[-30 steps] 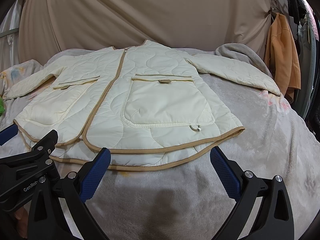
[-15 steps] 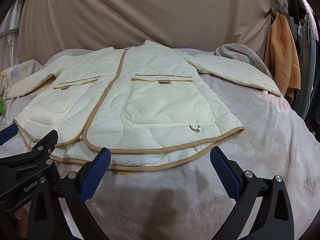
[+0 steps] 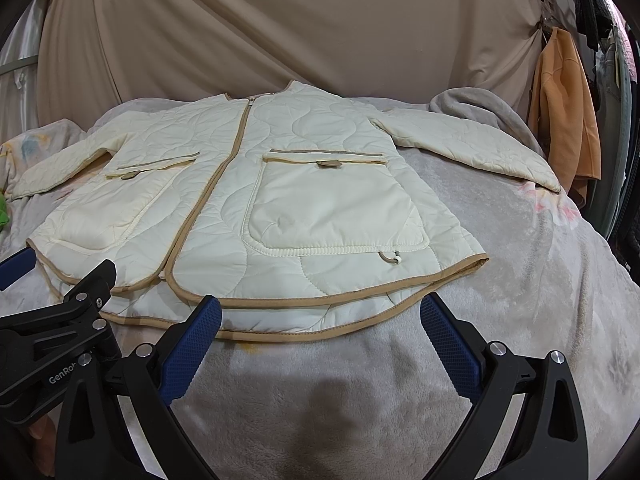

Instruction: Fold large clothes

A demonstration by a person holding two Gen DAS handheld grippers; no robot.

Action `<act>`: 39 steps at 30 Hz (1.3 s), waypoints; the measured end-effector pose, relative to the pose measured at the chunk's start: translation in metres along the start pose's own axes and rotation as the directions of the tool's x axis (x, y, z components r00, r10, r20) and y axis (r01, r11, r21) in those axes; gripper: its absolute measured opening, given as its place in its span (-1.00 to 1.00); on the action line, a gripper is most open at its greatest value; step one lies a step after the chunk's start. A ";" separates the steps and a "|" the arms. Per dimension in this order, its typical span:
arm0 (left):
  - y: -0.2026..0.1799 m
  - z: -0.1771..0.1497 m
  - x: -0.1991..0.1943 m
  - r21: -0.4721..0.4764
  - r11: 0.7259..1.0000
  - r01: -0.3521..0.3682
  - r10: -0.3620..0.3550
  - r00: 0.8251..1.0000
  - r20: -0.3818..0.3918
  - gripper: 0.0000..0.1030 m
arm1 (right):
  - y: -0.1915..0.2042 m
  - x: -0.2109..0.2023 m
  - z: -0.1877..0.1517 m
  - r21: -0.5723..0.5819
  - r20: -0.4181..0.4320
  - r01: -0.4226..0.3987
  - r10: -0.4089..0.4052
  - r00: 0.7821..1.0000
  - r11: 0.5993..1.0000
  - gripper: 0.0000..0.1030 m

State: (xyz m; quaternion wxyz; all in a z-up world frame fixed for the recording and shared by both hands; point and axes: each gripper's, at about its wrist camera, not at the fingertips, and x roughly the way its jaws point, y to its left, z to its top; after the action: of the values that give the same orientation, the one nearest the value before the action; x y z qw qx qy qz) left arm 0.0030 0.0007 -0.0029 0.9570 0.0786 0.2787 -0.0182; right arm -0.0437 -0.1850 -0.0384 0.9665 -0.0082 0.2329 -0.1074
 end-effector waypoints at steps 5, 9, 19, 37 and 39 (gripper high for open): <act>0.000 0.000 0.000 0.000 1.000 0.000 0.000 1.000 0.000 0.88 | 0.001 0.000 0.000 0.000 0.000 0.000 0.000 1.000 1.000 0.90; 0.000 0.000 0.000 0.001 1.000 0.000 0.000 1.000 0.000 0.88 | 0.001 0.000 0.000 0.000 0.001 0.000 0.000 1.000 1.000 0.90; -0.001 0.000 0.000 0.001 1.000 0.000 0.000 1.000 -0.001 0.88 | 0.001 0.000 0.000 -0.001 0.000 0.000 0.000 1.000 1.000 0.90; 0.129 0.080 0.045 -0.122 0.989 0.080 -0.087 0.995 -0.054 0.90 | -0.320 0.114 0.110 0.471 -0.114 0.014 0.046 0.992 0.882 0.82; 0.138 0.090 0.061 -0.156 0.985 0.073 -0.082 0.995 -0.053 0.90 | -0.365 0.147 0.116 0.553 -0.116 0.039 0.031 0.993 0.832 0.76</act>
State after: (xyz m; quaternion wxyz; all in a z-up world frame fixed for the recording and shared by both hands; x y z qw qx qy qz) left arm 0.1127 0.1230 0.0589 0.9501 -0.0059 0.3103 -0.0315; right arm 0.0618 -0.5766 0.0236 0.9115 0.2778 0.2493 -0.1726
